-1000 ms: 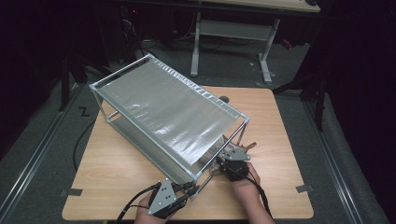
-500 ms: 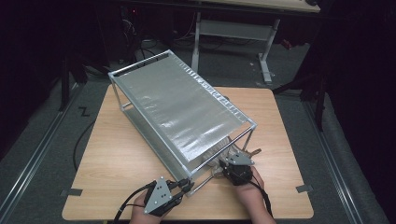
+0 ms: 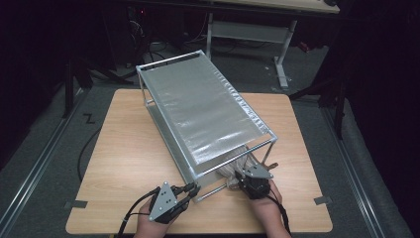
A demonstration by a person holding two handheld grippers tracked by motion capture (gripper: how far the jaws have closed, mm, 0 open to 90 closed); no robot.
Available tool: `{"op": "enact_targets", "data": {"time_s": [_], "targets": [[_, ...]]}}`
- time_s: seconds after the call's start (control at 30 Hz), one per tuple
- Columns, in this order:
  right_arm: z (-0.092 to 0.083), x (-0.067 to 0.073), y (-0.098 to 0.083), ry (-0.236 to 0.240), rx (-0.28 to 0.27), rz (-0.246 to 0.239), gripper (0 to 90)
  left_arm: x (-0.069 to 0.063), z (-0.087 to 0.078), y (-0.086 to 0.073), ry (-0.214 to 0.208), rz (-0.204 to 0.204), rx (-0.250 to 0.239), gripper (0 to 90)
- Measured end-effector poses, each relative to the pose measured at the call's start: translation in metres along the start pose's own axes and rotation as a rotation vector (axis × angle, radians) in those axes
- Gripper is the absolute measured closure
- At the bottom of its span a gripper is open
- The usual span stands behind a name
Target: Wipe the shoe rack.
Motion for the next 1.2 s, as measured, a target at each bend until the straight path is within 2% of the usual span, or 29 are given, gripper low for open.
{"op": "enact_targets", "data": {"time_s": [0.07,0.17,0.27,0.33,0.43,0.57,0.67,0.77,0.93,1.03,1.17,1.2], "targets": [[-0.006,0.001,0.004,-0.005,-0.048,0.000,73.7,0.000,0.000,0.000,0.000,-0.005,-0.003,79.9],[-0.027,0.007,0.016,-0.006,-0.136,-0.015,73.6,0.000,-0.001,0.000,-0.001,-0.003,-0.003,79.9],[-0.048,0.019,0.026,0.022,-0.212,-0.030,73.6,0.001,-0.001,-0.001,-0.006,-0.005,-0.007,79.9],[-0.057,0.033,0.031,0.066,-0.245,-0.044,73.6,0.001,0.000,0.000,-0.009,-0.007,-0.008,79.9],[-0.053,0.056,0.027,0.138,-0.216,-0.068,73.5,0.000,0.000,0.000,-0.008,-0.006,-0.008,79.9],[-0.040,0.088,0.009,0.220,-0.127,-0.124,73.3,0.000,0.000,0.000,-0.009,-0.006,-0.010,79.8],[-0.032,0.101,0.002,0.228,-0.082,-0.161,72.9,0.000,0.000,0.000,-0.012,-0.006,-0.010,79.9],[-0.027,0.099,0.001,0.211,-0.065,-0.153,72.8,0.001,0.000,0.000,-0.012,-0.007,-0.006,80.0],[-0.023,0.082,-0.003,0.163,-0.046,-0.116,72.4,0.001,-0.001,-0.001,-0.008,-0.001,-0.008,79.9],[-0.022,0.069,-0.005,0.123,-0.044,-0.110,72.2,0.001,-0.002,-0.001,-0.007,0.008,-0.009,79.7],[-0.020,0.041,-0.009,0.056,-0.028,-0.065,71.9,0.002,-0.004,-0.001,-0.005,0.011,-0.008,79.7],[-0.020,0.033,-0.010,0.039,-0.022,-0.040,71.8,0.002,-0.004,-0.001,-0.005,0.011,-0.009,79.7]]}}
Point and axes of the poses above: each handheld gripper's, and its own axes: z roughly forward along the jaws, y roughly out of its top, x roughly to its left, the point moved 6 cm from there along z, roughly forward along the jaws, and after that the axes turned 3 degrees about -z, right-handed, at the moved point
